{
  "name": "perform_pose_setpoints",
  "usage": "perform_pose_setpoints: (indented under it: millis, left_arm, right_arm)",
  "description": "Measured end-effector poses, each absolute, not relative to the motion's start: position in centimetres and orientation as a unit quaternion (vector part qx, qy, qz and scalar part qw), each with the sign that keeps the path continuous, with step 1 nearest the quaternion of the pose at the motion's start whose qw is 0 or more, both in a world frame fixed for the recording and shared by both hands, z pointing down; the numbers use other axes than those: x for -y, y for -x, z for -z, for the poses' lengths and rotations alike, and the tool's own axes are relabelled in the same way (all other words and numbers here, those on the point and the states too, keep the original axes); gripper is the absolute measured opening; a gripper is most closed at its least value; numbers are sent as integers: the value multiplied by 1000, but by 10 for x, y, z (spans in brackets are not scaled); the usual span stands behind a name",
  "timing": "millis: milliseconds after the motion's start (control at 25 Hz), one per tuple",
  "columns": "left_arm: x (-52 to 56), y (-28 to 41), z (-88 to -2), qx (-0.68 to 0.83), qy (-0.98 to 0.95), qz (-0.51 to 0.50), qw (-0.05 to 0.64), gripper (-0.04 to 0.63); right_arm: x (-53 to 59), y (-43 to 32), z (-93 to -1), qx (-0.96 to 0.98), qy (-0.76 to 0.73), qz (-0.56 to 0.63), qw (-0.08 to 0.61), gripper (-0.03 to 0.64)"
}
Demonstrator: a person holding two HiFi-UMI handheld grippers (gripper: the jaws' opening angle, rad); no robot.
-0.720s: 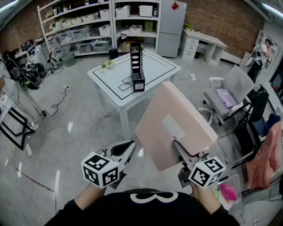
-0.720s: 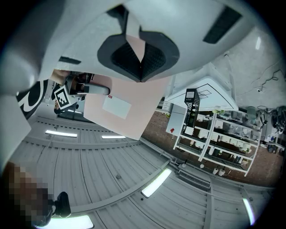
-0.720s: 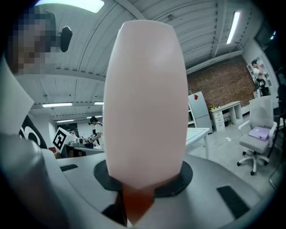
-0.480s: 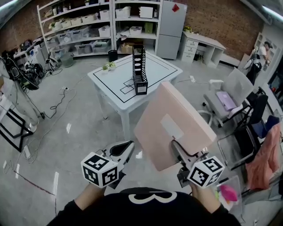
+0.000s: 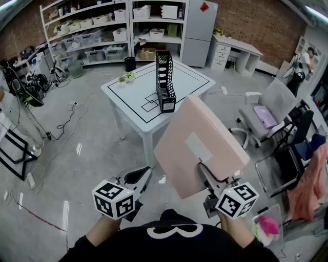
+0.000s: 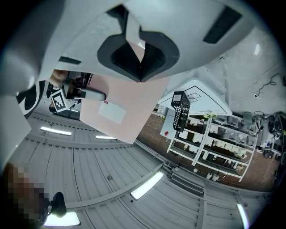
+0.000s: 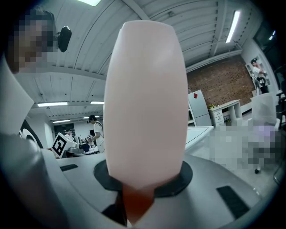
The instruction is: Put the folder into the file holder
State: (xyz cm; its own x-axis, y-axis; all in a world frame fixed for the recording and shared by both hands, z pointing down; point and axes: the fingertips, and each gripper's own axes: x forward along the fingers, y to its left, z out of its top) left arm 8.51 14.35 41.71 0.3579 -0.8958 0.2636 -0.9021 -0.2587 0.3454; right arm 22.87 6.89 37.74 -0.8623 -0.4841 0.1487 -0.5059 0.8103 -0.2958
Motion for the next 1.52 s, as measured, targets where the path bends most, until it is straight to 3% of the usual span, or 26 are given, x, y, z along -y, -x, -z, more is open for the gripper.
perform_pose_setpoints:
  millis: [1120, 1520]
  left_arm:
    - [128, 78, -423, 592, -773, -27, 227, 6]
    - [173, 103, -415, 588, -782, -15, 206, 6]
  right_arm:
    - [211, -95, -355, 950, -251, -187, -9, 130]
    - [258, -82, -317, 948, -288, -128, -33, 130]
